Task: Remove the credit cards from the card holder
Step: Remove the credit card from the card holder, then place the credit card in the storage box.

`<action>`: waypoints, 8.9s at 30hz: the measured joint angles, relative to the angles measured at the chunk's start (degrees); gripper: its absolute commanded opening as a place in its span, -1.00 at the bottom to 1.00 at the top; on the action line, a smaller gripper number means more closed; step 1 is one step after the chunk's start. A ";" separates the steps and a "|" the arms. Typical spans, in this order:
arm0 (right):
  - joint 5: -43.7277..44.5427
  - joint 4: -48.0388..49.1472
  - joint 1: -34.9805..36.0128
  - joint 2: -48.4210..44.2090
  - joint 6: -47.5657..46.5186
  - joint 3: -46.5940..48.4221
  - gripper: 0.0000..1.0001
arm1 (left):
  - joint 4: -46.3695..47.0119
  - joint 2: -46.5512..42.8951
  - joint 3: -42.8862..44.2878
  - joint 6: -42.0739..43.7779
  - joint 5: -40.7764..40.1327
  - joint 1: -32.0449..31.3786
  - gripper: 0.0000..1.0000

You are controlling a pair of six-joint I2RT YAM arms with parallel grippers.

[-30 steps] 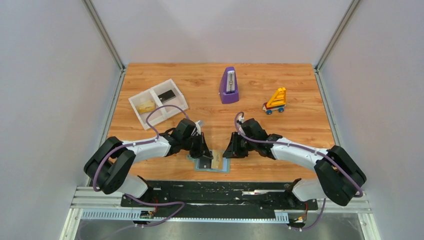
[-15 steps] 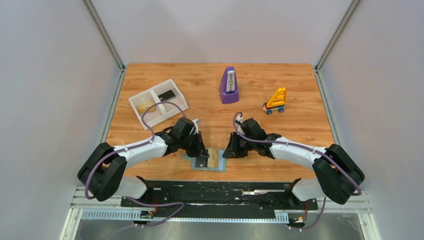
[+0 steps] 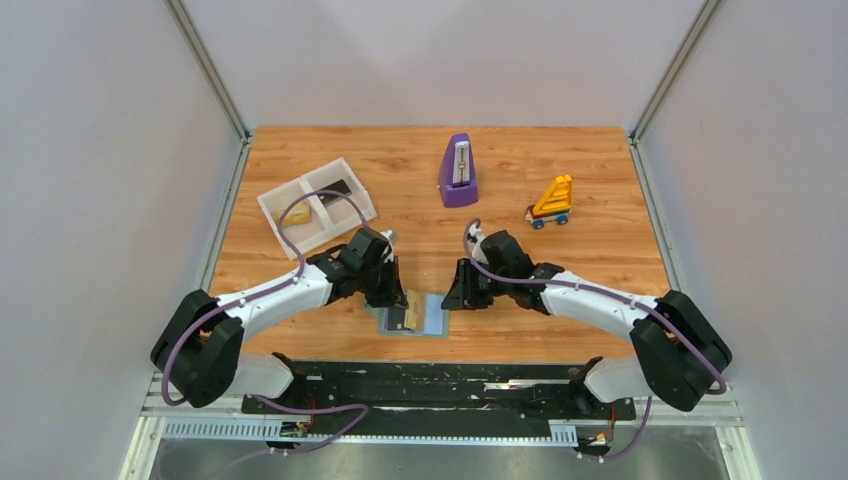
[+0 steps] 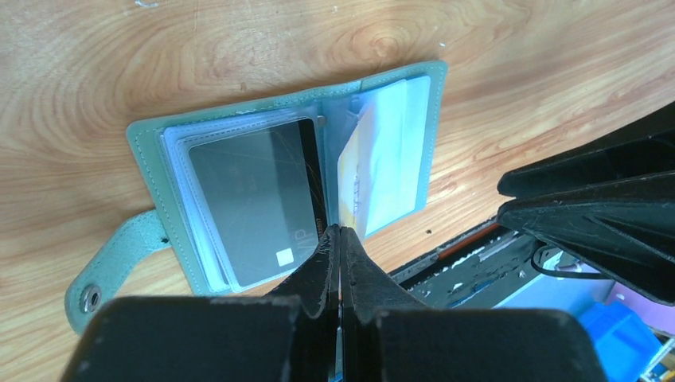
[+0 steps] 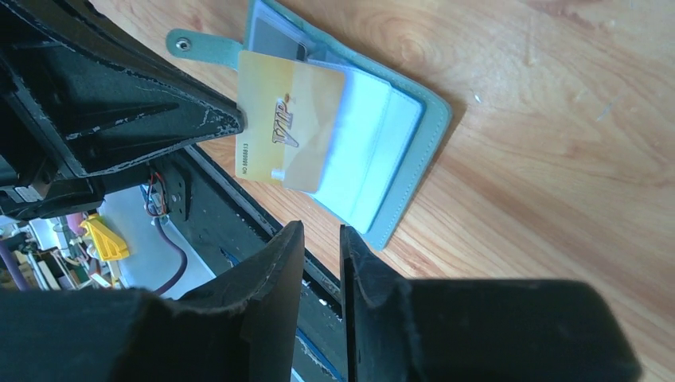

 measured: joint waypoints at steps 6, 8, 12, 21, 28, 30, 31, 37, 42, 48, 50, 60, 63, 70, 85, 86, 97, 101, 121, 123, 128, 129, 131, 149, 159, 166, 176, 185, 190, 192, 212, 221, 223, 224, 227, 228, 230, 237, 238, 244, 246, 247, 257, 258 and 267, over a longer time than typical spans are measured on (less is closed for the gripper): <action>-0.74 -0.04 0.00 -0.48 -4.07 3.13 -0.43 | -6.12 -2.32 4.26 2.91 -0.28 0.20 -1.00; -1.07 -0.04 0.00 -1.46 -5.70 4.11 -0.38 | -8.00 -4.52 5.77 4.09 -0.42 0.55 -1.00; -2.71 -0.42 0.00 -3.96 -10.12 6.88 -0.25 | -10.73 -8.70 7.72 6.14 0.00 1.29 -1.00; -2.99 -2.38 -0.31 -2.56 -11.65 9.62 -0.33 | -12.09 -11.41 7.54 6.23 0.83 1.62 -0.29; -5.27 -1.20 -0.37 6.19 -6.10 9.46 -0.45 | -7.56 -6.25 2.19 4.55 1.46 2.45 -0.24; -5.66 -0.33 -0.37 7.69 -4.42 9.31 -0.49 | -6.43 -4.35 1.27 4.22 1.66 2.82 -0.22; -5.75 0.52 -0.37 8.37 -3.41 9.07 -0.51 | -5.66 -3.56 0.79 4.04 1.70 2.99 -0.21; -7.08 6.34 -0.37 13.03 1.88 6.99 -0.58 | 0.57 -1.51 -2.45 2.67 2.67 3.13 -0.18; -6.58 8.70 -0.37 14.88 4.17 4.02 -0.61 | 5.75 1.38 -5.14 1.57 4.52 3.13 -0.16; -6.47 11.80 -0.37 16.57 6.49 0.81 -0.64 | 9.33 2.89 -6.05 0.90 5.84 3.13 -0.11; -6.51 12.76 -0.37 16.55 6.99 0.33 -0.64 | 9.90 2.95 -6.14 0.90 5.79 3.13 -0.11; -6.47 15.69 -0.37 16.50 8.61 -1.29 -0.65 | 13.57 3.58 -7.39 -1.07 6.67 3.13 -0.09; -6.47 15.72 -0.37 16.50 8.74 -1.31 -0.66 | 14.78 3.56 -7.98 -1.79 7.21 3.13 -0.09; -6.34 15.67 -0.37 16.50 8.96 -1.31 -0.66 | 17.33 3.34 -9.60 -3.45 9.27 3.17 -0.10; -5.92 15.61 -0.37 16.50 9.46 -1.31 -0.68 | 23.93 1.51 -13.73 -7.45 12.46 3.21 -0.16; -5.90 15.61 -0.37 16.50 9.51 -1.31 -0.68 | 24.33 1.29 -13.97 -7.61 12.57 3.23 -0.17; -4.92 15.80 -0.37 16.00 9.79 -1.84 -0.69 | 31.82 -3.58 -16.81 -10.14 13.31 3.28 -0.17; -4.57 15.85 -0.37 15.56 9.79 -2.19 -0.69 | 32.00 -3.61 -16.85 -10.16 13.00 3.28 -0.18; -4.24 15.96 -0.37 15.26 9.77 -2.51 -0.70 | 21.75 -1.11 -13.79 -6.10 5.09 3.28 -0.11; -4.24 16.02 -0.37 15.26 9.77 -2.54 -0.70 | 21.97 -0.72 -13.57 -5.86 5.05 3.28 -0.11; -4.31 16.63 -0.37 15.26 9.77 -2.84 -0.70 | 22.97 0.74 -13.03 -5.68 5.44 3.28 -0.11; -4.31 16.68 -0.37 15.26 9.77 -2.86 -0.70 | 23.50 1.09 -13.00 -5.68 5.64 3.28 -0.11; -4.33 16.74 -0.37 15.26 9.77 -2.89 -0.70 | 24.61 1.79 -13.00 -5.73 6.25 3.28 -0.13; -4.50 17.35 -0.37 15.26 9.79 -3.21 -0.70 | 31.87 4.37 -14.60 -7.56 10.29 3.37 -0.35; -4.50 17.75 -0.37 15.12 9.79 -3.54 -0.70 | 34.27 4.35 -15.65 -9.68 11.47 3.45 -1.00; -4.11 17.25 -0.37 14.82 9.73 -3.52 -0.70 | 27.50 -2.05 -15.54 -9.86 8.11 3.43 -1.00; -3.50 10.10 -0.37 11.43 4.15 -1.33 -0.42 | 8.66 -15.98 -9.84 -6.19 -1.11 3.43 -1.00; -9.35 3.54 -0.50 -1.53 -6.25 3.78 0.09 | 3.69 -18.53 -5.27 -0.59 8.52 3.43 -1.00; -15.13 0.46 -0.52 -9.27 -10.95 4.07 0.38 | 4.28 -19.82 -4.92 0.79 17.16 3.43 -1.00; -16.11 -0.52 -0.52 -11.26 -11.89 4.33 0.54 | 5.01 -20.31 -4.96 1.16 19.69 3.43 -1.00; -31.74 -4.26 -3.98 -10.78 -16.98 5.92 -0.17 | 11.47 -20.55 -5.88 2.67 36.00 3.43 -1.00; -33.31 -2.67 -4.11 -9.31 -16.44 5.62 -0.88 | 11.56 -17.75 -4.94 3.58 39.01 3.43 -1.00; -33.38 -1.55 -4.15 -9.20 -15.82 5.07 -1.00 | 11.17 -17.22 -4.26 4.09 39.36 3.43 -0.97; -33.68 -0.83 -4.17 -9.20 -15.30 4.70 -1.00 | 10.78 -17.11 -4.04 4.33 39.32 3.43 -0.94; -34.47 0.83 -4.20 -9.20 -13.99 4.13 -1.00 | 9.66 -16.94 -3.69 5.01 39.19 3.43 -0.51; -34.69 1.38 -4.22 -9.25 -13.57 3.91 -1.00 | 9.42 -16.94 -3.52 5.20 39.15 3.43 -0.34; -34.77 2.25 -4.22 -9.42 -12.66 3.58 -1.00 | 8.81 -16.94 -2.97 5.49 38.16 3.43 0.06; -31.54 3.28 -4.17 -10.86 -8.55 3.39 -1.00 | 5.18 -19.65 0.68 6.19 30.16 3.43 0.58; -30.77 3.56 -4.17 -11.21 -7.78 3.39 -1.00 | 4.26 -20.48 1.31 6.29 28.46 3.43 0.59; -25.88 5.68 -4.17 -12.90 -3.72 3.39 -1.00 | -0.48 -25.35 4.76 6.75 18.16 3.43 0.64; -23.43 5.99 -4.17 -13.38 -2.27 3.39 -1.00 | -1.75 -26.53 5.20 6.71 15.21 3.43 0.64; -21.75 6.05 -4.17 -13.68 -1.36 3.41 -1.00 | -2.45 -27.04 5.22 6.67 13.68 3.43 0.64; -8.09 10.99 -4.17 -16.06 8.28 3.19 -1.00 | -2.78 -33.77 3.72 2.45 6.54 3.43 0.53; -7.13 12.46 -4.17 -16.48 9.25 2.75 -1.00 | -1.84 -33.94 3.10 1.66 6.73 3.43 0.50; -4.00 24.52 -4.17 -20.52 16.50 -4.04 -1.00 | 5.18 -33.29 -2.54 -6.08 8.11 3.43 0.31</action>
